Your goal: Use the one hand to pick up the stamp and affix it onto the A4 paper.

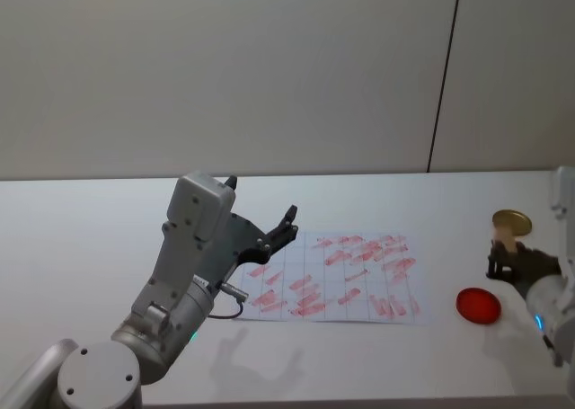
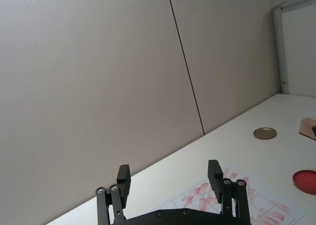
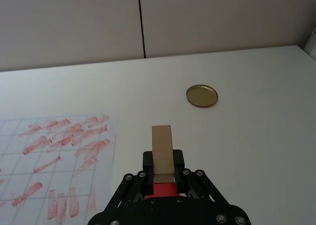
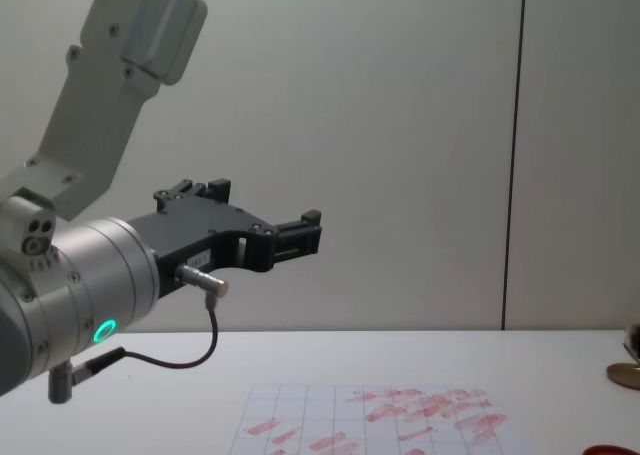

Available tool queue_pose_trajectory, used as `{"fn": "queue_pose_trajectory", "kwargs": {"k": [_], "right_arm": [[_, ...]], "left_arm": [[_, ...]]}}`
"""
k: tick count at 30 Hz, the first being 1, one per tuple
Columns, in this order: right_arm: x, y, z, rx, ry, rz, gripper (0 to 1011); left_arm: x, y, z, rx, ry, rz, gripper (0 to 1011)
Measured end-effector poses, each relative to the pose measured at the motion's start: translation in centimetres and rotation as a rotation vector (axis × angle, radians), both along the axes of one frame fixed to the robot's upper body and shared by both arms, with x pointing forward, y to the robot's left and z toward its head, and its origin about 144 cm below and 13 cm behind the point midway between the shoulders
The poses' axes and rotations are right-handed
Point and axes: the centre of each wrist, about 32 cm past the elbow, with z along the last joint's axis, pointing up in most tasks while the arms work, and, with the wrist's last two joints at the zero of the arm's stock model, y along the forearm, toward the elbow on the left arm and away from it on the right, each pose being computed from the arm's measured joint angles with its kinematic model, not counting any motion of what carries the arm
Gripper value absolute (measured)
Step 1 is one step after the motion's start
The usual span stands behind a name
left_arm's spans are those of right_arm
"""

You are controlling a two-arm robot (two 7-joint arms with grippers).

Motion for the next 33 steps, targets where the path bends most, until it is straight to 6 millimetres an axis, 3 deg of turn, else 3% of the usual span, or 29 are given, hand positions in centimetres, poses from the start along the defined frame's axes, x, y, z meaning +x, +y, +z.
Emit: {"fn": "queue_pose_trajectory", "kwargs": {"k": [18,33], "right_arm": [[-0.1,-0.8,-3.4,0.002,0.111,0.006,217],[0.7,-0.5,-4.9,-0.004,0.147,0.02,217]], "left_arm": [[0.0,0.0,0.0,0.0,0.0,0.0,993],[0.0,0.0,0.0,0.0,0.0,0.0,993]]}}
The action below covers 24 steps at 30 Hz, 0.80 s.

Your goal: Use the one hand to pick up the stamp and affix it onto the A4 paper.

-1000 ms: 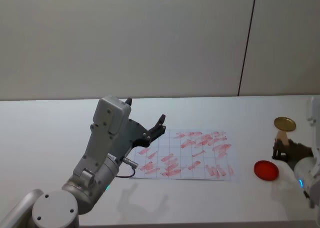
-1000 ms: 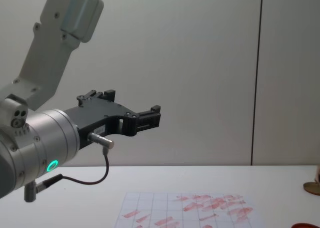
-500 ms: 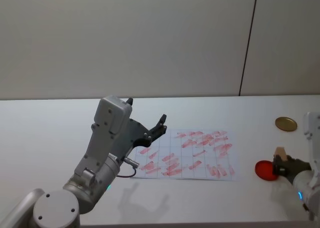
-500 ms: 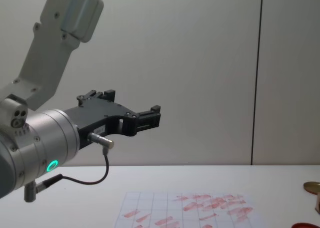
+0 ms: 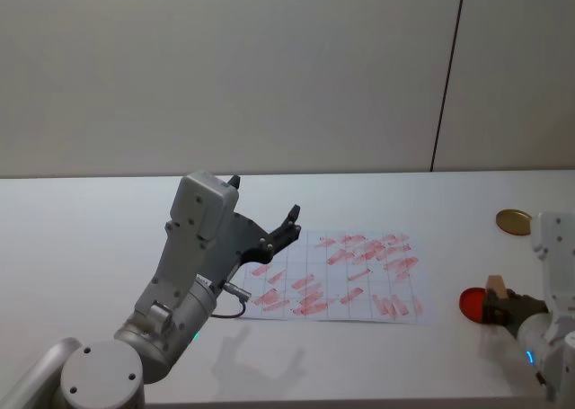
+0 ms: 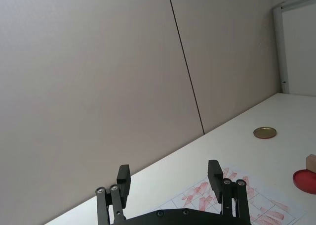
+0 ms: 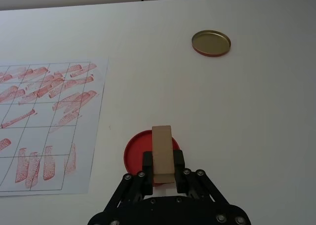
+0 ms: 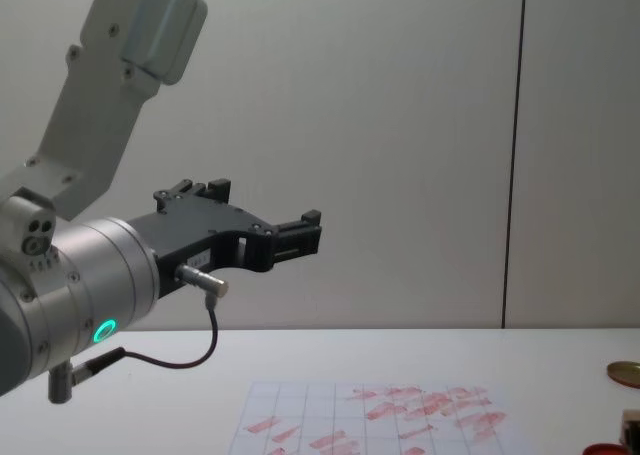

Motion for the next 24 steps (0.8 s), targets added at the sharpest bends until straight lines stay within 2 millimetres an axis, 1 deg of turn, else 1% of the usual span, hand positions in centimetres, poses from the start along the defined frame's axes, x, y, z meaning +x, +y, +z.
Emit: {"fn": "queue_pose_trajectory", "kwargs": {"k": [3,4,6,7,9,10,12,14,15,16,17,18,19,20,21,24], "right_arm": [[0.1,0.0,-0.2,0.0,0.002,0.002,267],[0.2,0.1,-0.2,0.001,0.003,0.003,322],[0.2,0.1,-0.3,0.001,0.003,0.003,360],[0.2,0.1,-0.3,0.001,0.001,0.004,423],[0.3,0.1,-0.4,0.001,0.0,0.005,460],[0.3,0.1,-0.4,0.001,-0.003,0.006,519],[0.3,0.1,-0.4,0.0,-0.009,0.007,560],[0.3,0.1,-0.3,0.0,-0.019,0.008,634],[0.3,0.1,-0.2,0.0,-0.022,0.009,634],[0.3,0.1,-0.1,0.0,-0.034,0.01,705],[0.3,0.1,-0.1,0.0,-0.034,0.01,705],[0.2,0.1,0.1,0.0,-0.052,0.013,761],[0.2,0.1,0.1,0.0,-0.052,0.013,772],[0.2,0.1,0.3,0.001,-0.067,0.015,815],[0.1,0.1,0.6,0.002,-0.083,0.016,827],[0.0,0.0,1.0,0.003,-0.109,0.02,920]], "left_arm": [[0.0,0.0,0.0,0.0,0.0,0.0,993],[0.0,0.0,0.0,0.0,0.0,0.0,993],[0.0,0.0,0.0,0.0,0.0,0.0,993],[0.0,0.0,0.0,0.0,0.0,0.0,993],[0.0,0.0,0.0,0.0,0.0,0.0,993],[0.0,0.0,0.0,0.0,0.0,0.0,993],[0.0,0.0,0.0,0.0,0.0,0.0,993],[0.0,0.0,0.0,0.0,0.0,0.0,993],[0.0,0.0,0.0,0.0,0.0,0.0,993],[0.0,0.0,0.0,0.0,0.0,0.0,993],[0.0,0.0,0.0,0.0,0.0,0.0,993],[0.0,0.0,0.0,0.0,0.0,0.0,993],[0.0,0.0,0.0,0.0,0.0,0.0,993],[0.0,0.0,0.0,0.0,0.0,0.0,993],[0.0,0.0,0.0,0.0,0.0,0.0,993],[0.0,0.0,0.0,0.0,0.0,0.0,993]]}}
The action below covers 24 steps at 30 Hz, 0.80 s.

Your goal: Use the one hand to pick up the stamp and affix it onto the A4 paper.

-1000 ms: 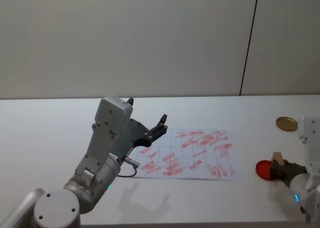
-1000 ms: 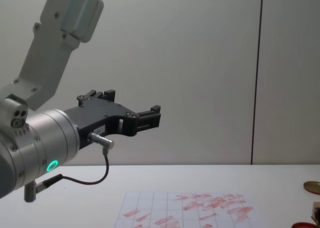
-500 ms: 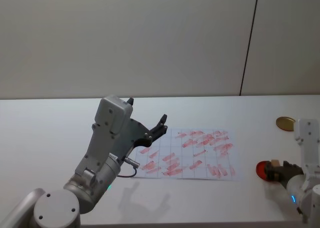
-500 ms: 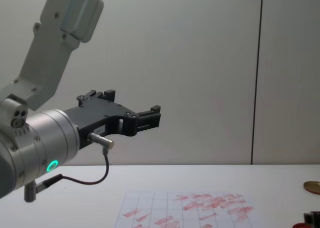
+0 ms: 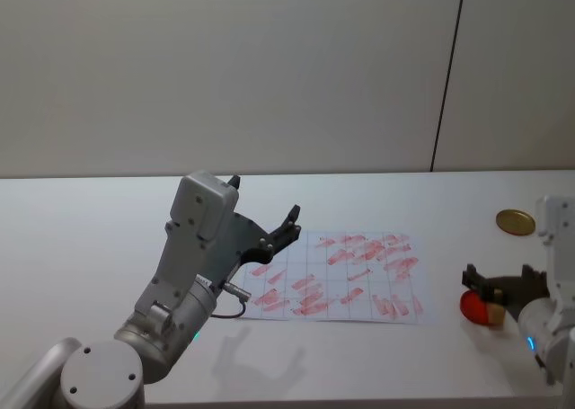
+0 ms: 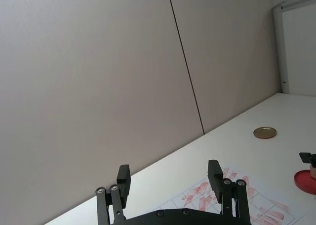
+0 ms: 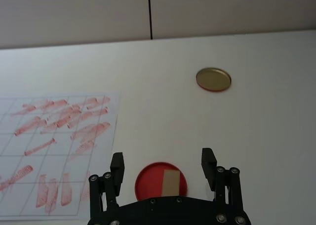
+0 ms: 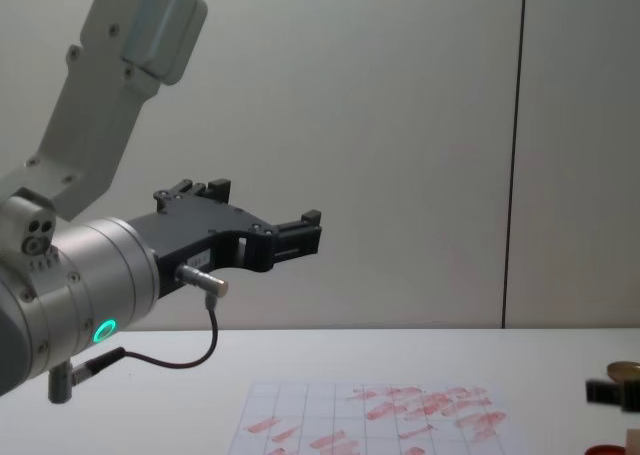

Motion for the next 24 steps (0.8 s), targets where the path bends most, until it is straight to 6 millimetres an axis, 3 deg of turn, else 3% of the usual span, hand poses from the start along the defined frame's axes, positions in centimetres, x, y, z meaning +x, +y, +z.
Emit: {"fn": "queue_pose_trajectory", "kwargs": {"k": [4,24], "right_arm": [[-0.3,-0.1,0.7,0.003,-0.049,0.007,1001],[-2.2,-0.9,3.8,-0.003,-0.311,0.069,1001]], "left_arm": [[0.0,0.0,0.0,0.0,0.0,0.0,993],[0.0,0.0,0.0,0.0,0.0,0.0,993]]}}
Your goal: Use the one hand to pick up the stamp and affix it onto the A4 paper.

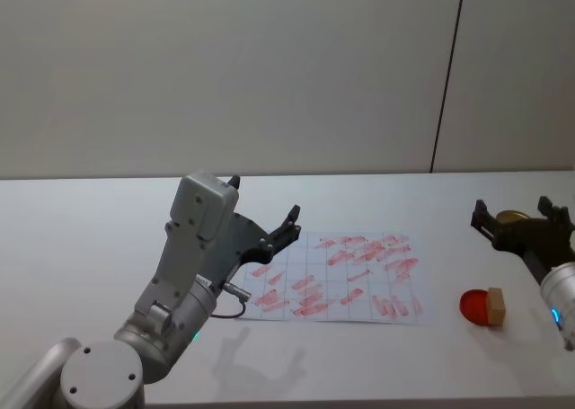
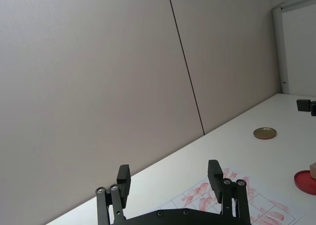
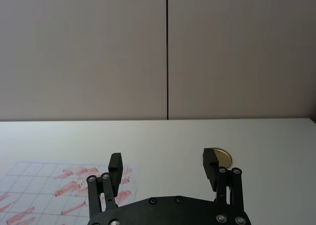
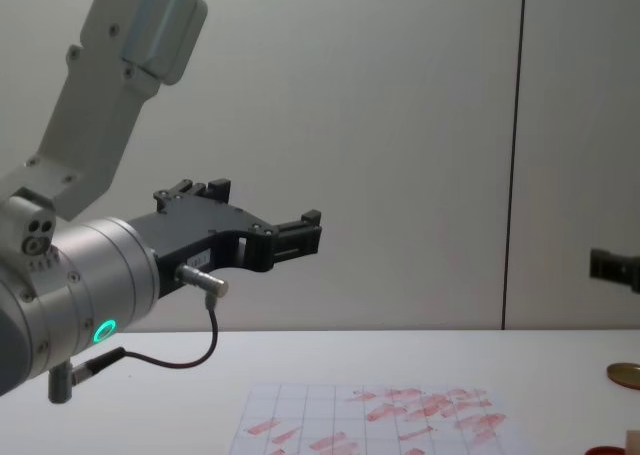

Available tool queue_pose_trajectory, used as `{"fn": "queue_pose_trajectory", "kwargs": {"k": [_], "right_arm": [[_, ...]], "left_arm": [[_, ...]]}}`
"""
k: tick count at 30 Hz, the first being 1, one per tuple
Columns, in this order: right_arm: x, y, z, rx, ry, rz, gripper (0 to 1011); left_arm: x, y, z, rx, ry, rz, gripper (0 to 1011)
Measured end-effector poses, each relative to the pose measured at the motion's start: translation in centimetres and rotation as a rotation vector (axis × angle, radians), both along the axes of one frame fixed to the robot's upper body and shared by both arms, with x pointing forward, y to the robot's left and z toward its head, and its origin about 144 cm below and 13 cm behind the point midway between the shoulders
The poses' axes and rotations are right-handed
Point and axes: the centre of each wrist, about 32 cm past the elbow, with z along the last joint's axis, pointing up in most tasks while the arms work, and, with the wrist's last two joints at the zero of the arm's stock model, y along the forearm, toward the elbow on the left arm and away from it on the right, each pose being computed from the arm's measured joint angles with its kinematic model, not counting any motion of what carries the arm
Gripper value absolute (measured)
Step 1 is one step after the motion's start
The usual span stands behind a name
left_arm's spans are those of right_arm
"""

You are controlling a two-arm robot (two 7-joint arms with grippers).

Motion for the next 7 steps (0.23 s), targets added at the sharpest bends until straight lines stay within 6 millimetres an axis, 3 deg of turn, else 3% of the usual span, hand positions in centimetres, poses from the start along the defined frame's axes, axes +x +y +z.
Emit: {"fn": "queue_pose_trajectory", "kwargs": {"k": [7], "right_arm": [[-0.38,-0.17,0.56,-0.005,-0.044,0.014,1001]], "left_arm": [[0.0,0.0,0.0,0.0,0.0,0.0,993]]}}
